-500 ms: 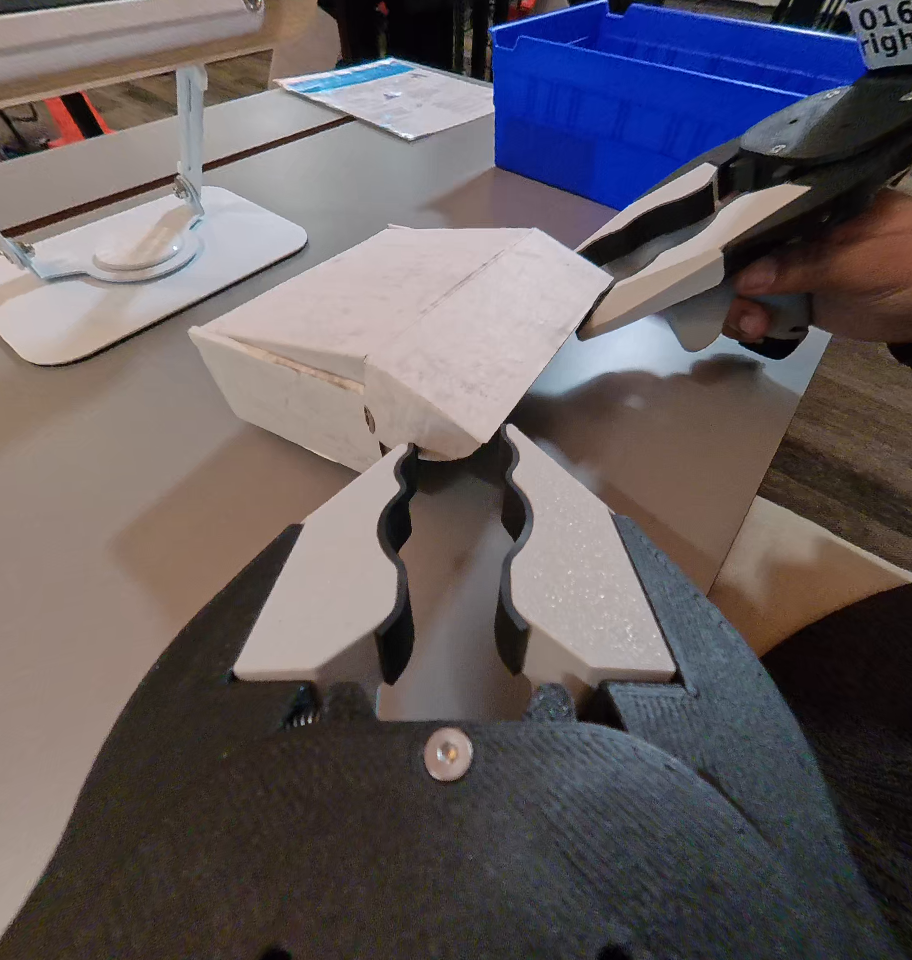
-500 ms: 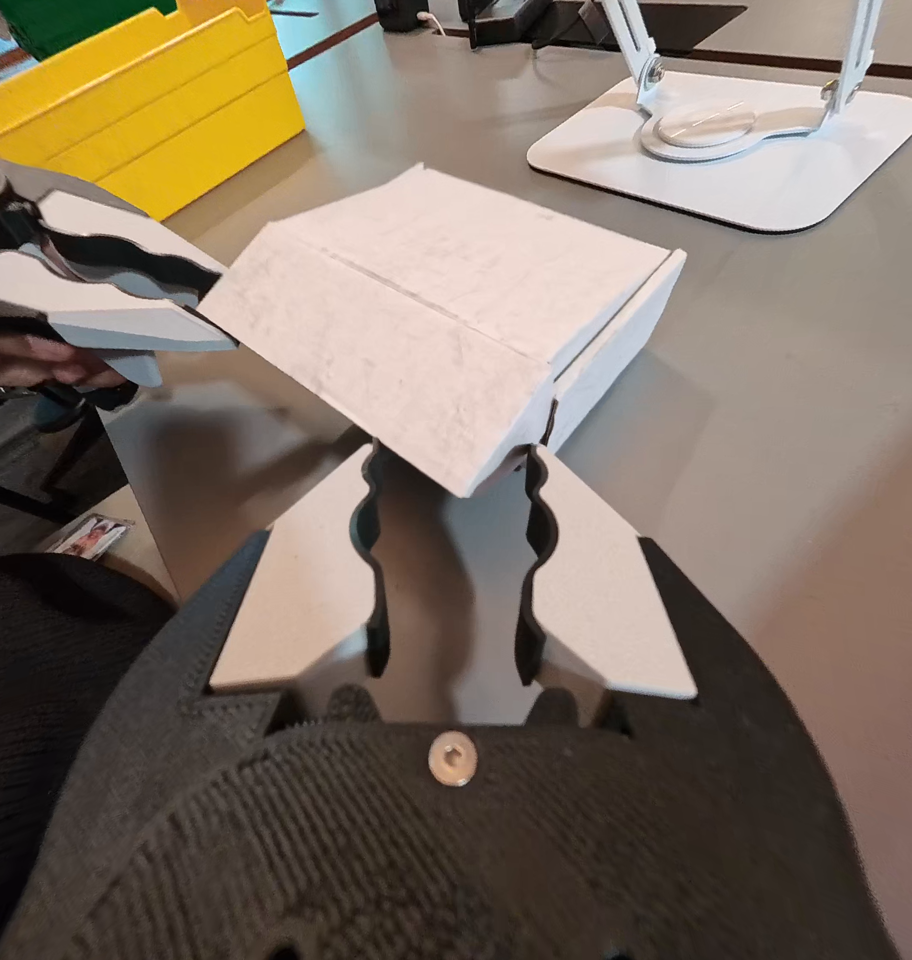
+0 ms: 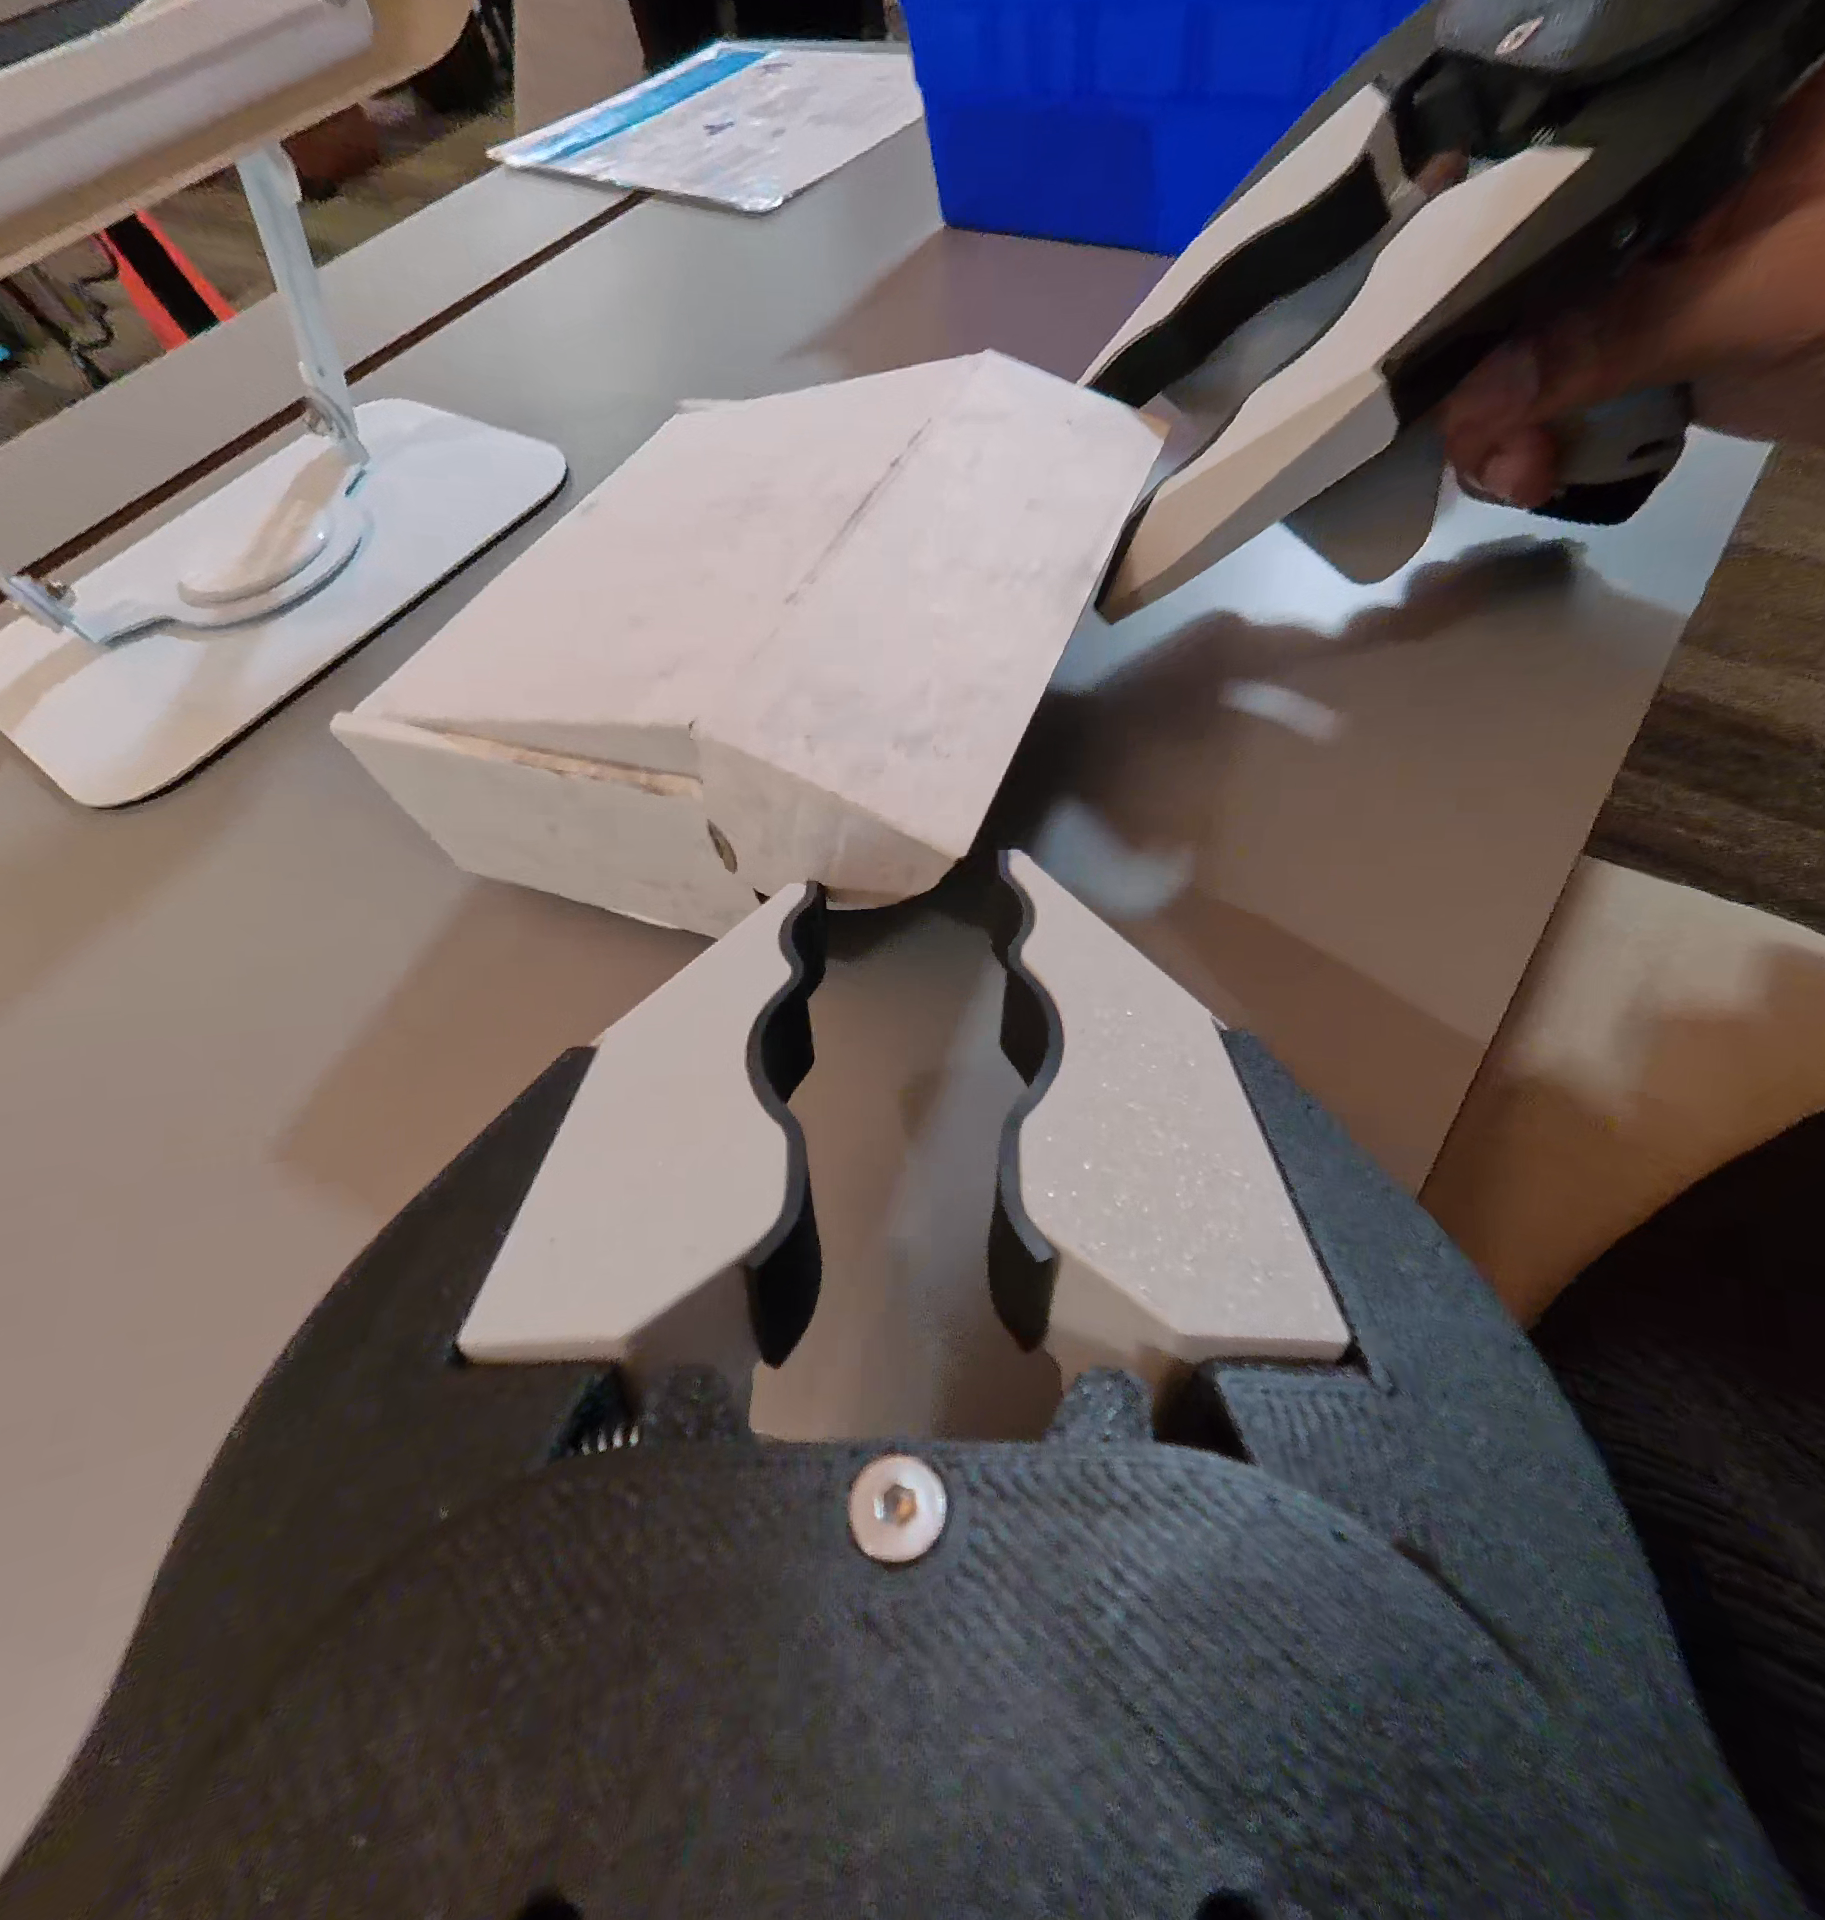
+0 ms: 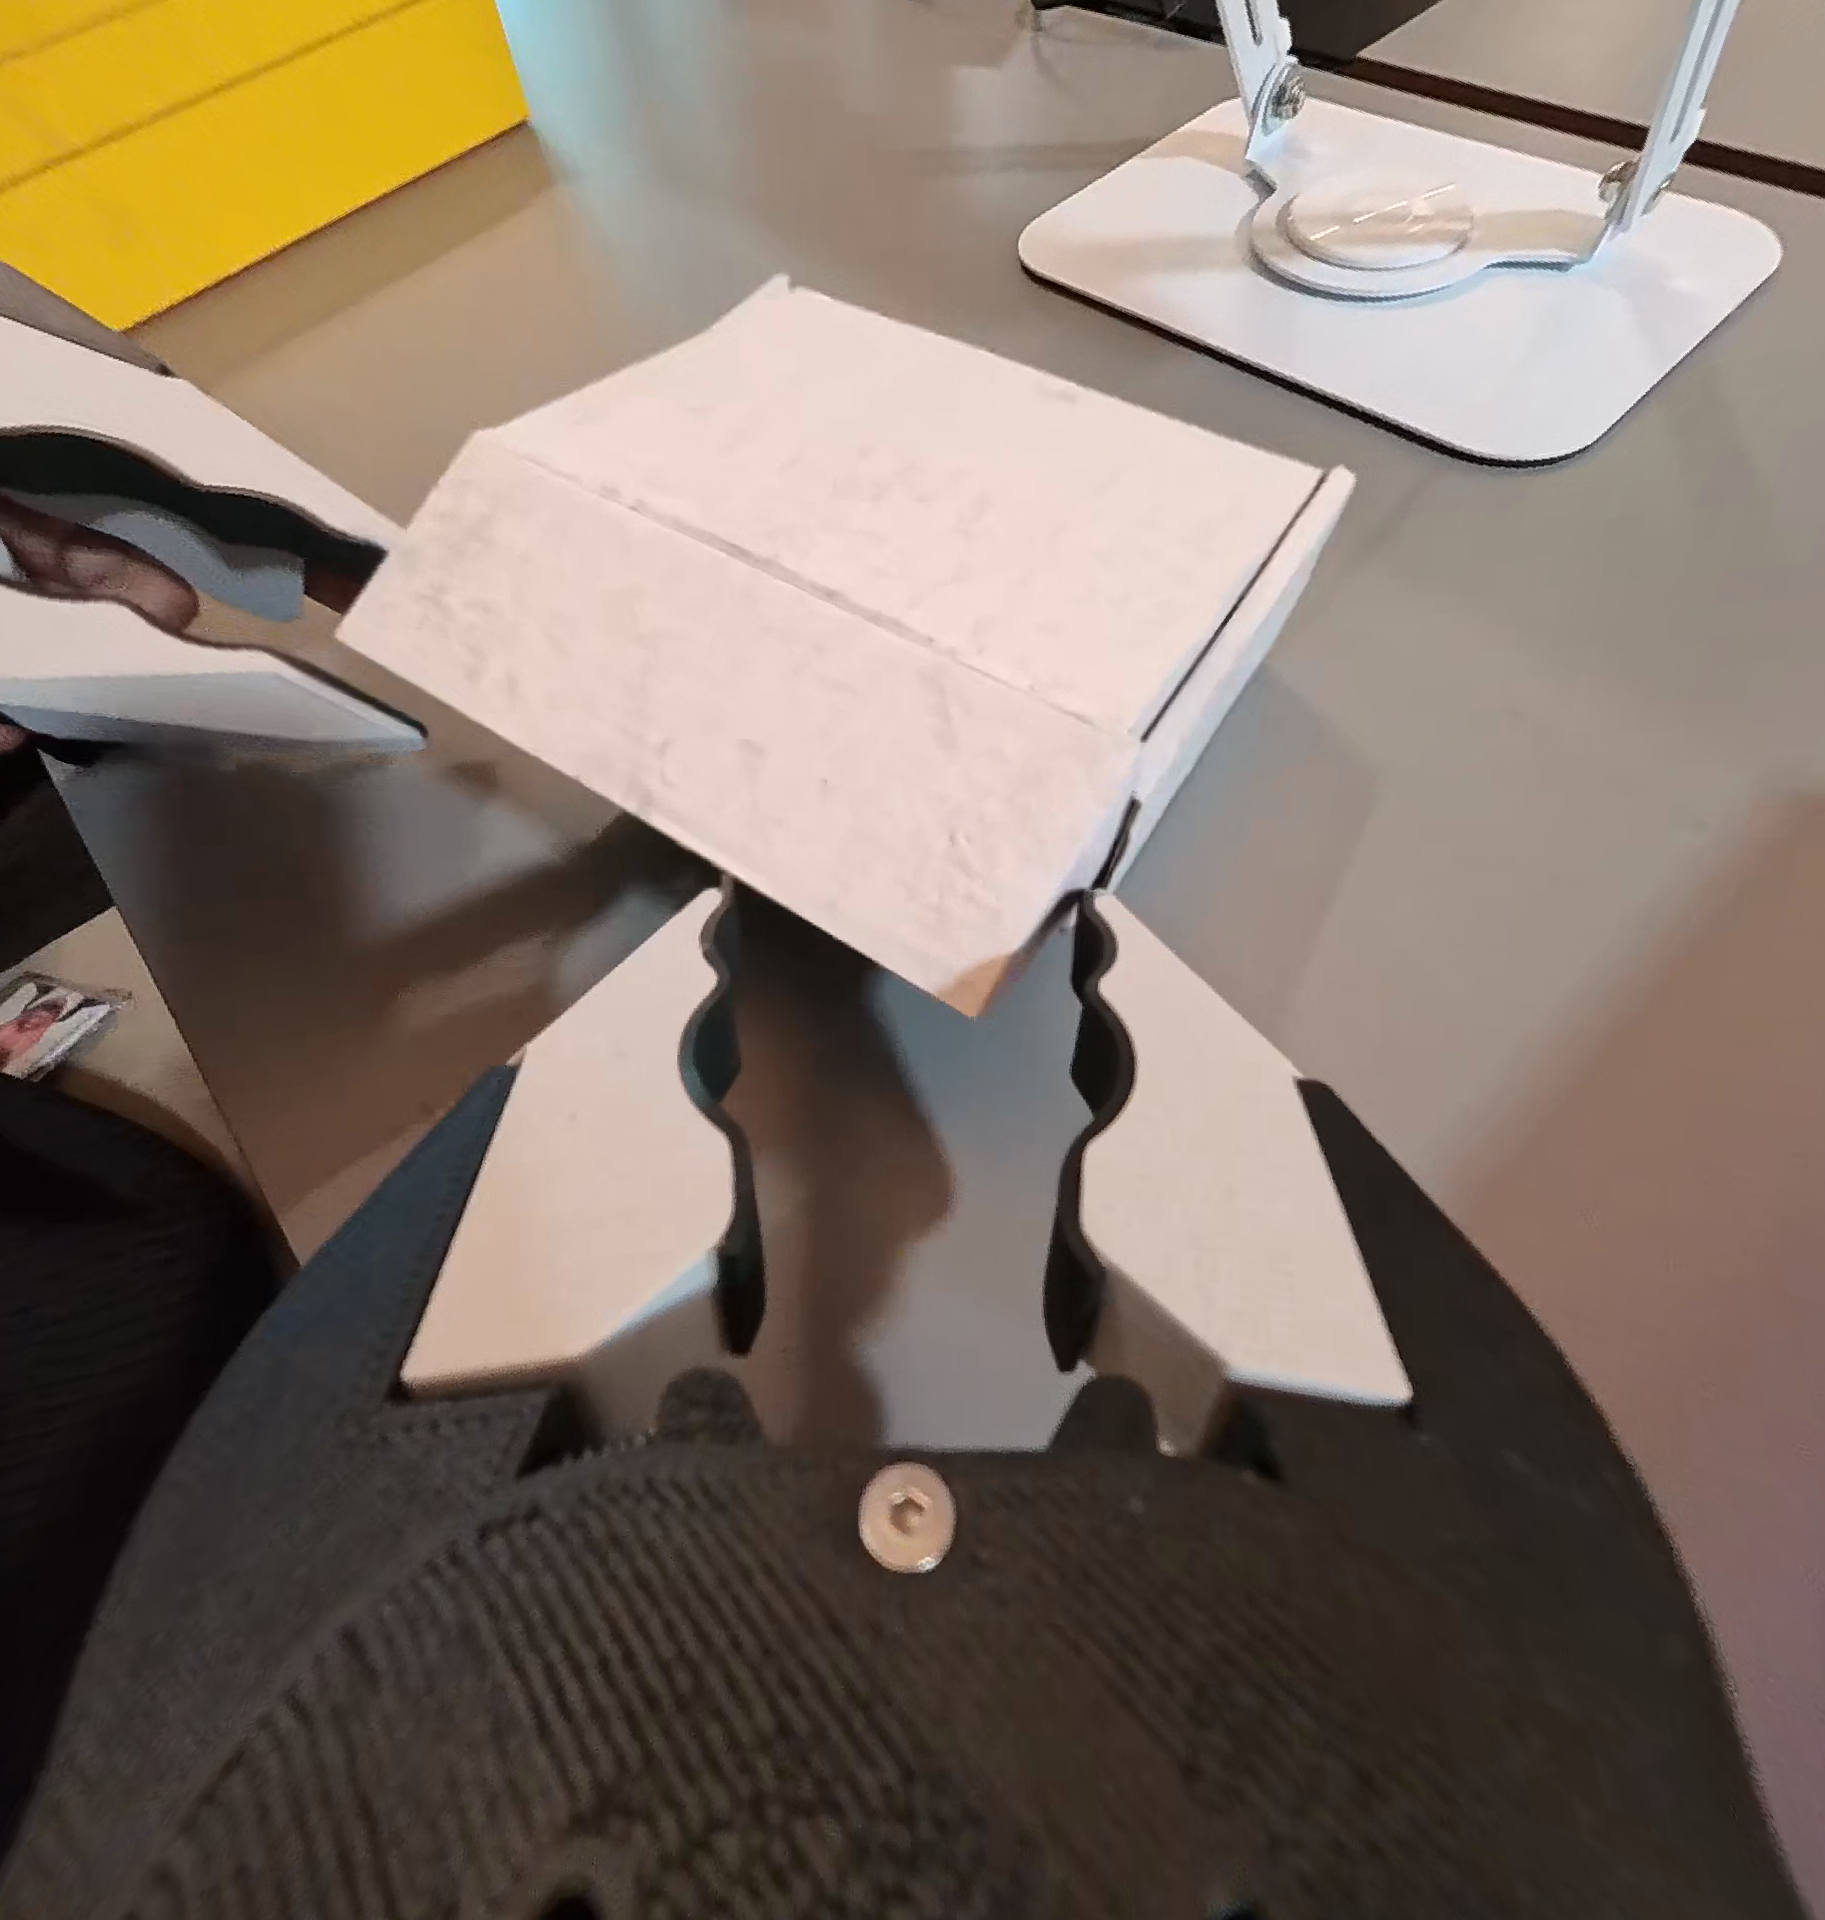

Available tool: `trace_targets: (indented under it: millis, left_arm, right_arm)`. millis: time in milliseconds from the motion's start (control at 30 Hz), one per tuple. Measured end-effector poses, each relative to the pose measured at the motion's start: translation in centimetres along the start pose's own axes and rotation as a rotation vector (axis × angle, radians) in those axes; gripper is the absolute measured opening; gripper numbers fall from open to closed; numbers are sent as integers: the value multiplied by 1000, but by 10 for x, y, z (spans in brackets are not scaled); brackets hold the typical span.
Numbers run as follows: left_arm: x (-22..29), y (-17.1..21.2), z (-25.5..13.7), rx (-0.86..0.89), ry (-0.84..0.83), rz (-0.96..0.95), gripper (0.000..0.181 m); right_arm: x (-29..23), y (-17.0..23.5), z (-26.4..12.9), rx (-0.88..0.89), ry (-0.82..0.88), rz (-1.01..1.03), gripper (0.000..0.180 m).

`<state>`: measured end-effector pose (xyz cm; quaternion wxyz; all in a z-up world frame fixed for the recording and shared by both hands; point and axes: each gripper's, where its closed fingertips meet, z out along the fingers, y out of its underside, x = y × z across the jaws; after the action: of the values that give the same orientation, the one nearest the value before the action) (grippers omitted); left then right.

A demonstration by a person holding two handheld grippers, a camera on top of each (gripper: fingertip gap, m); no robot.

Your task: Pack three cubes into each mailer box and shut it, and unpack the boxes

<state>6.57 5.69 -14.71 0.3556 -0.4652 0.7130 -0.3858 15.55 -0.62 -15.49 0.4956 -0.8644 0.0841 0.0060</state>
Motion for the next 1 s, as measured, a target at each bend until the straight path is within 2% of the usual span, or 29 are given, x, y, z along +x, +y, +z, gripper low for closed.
trace_targets:
  millis: [33, 133, 267, 333, 600, 867, 1000]
  left_arm:
    - [-2, 2, 1, -11, -10, -4, 36]
    - [-9, 5, 2, -27, -39, -14, 43]
    - [-25, 7, 3, -38, -131, 24, 40]
    - [-29, 9, 5, -53, -157, 43, 30]
    - [-24, -2, 1, 20, -122, 21, 25]
    - [-19, -18, -8, 118, -38, -113, 22]
    - [-19, -11, -4, 81, -39, -98, 22]
  right_arm:
    - [-1, 0, 0, 4, -6, 7, 61]
    - [-2, -1, -1, 16, -30, 27, 56]
    - [-2, -1, 0, 20, -37, 16, 52]
    - [-3, -3, 1, 24, -34, 1, 49]
    - [2, -3, -2, 5, 52, -114, 43]
    - [3, -6, -5, 28, 44, -92, 40]
    - [1, -5, -3, 17, 42, -100, 45]
